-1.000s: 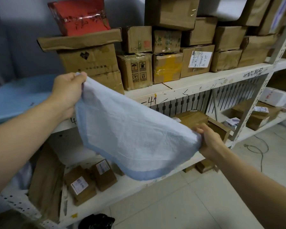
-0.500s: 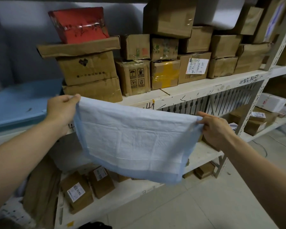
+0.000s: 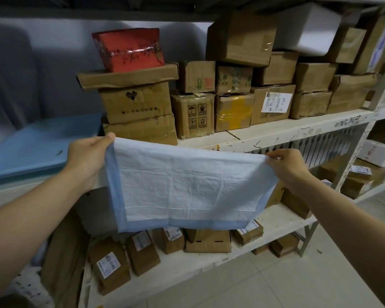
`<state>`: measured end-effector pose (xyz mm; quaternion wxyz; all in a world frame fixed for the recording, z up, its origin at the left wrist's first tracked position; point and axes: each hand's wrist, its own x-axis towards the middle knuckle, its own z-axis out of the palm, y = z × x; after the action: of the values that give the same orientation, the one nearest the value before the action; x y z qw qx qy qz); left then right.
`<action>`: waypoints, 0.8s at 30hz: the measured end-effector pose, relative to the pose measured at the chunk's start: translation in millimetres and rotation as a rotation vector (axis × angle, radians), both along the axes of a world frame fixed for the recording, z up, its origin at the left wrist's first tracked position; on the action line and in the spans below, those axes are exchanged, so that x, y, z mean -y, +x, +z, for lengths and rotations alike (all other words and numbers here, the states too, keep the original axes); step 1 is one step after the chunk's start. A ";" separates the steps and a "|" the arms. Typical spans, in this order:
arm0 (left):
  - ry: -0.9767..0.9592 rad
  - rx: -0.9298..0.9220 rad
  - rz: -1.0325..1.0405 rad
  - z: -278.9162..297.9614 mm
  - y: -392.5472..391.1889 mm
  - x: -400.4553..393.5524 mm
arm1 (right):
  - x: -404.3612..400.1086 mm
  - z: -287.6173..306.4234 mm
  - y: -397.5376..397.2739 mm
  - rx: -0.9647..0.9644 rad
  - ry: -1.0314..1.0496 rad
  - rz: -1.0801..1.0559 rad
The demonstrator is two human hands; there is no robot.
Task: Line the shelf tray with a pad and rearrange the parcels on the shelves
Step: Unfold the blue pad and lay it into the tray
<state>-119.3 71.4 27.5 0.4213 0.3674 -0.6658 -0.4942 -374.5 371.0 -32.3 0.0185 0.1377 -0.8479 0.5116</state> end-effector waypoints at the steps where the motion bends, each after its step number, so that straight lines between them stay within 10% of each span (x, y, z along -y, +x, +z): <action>1: -0.024 0.002 -0.012 1.0 1.8 -0.4 | 1.4 -1.5 -2.3 -0.023 0.016 -0.010; 10: -0.343 -0.008 -0.086 22.6 1.0 -19.7 | 9.8 -13.9 -2.8 -0.129 0.338 -0.145; 18: -0.469 0.217 -0.371 19.7 -12.5 -52.5 | 99.0 35.1 116.9 -0.159 0.038 0.797; 24: -0.529 0.303 -0.442 21.3 32.9 -33.4 | 124.0 37.0 141.3 -0.013 -0.131 0.804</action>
<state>-86.5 104.8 48.7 0.2813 0.1623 -0.8885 -0.3241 -233.2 247.0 4.6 -0.1688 0.4600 -0.6920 0.5302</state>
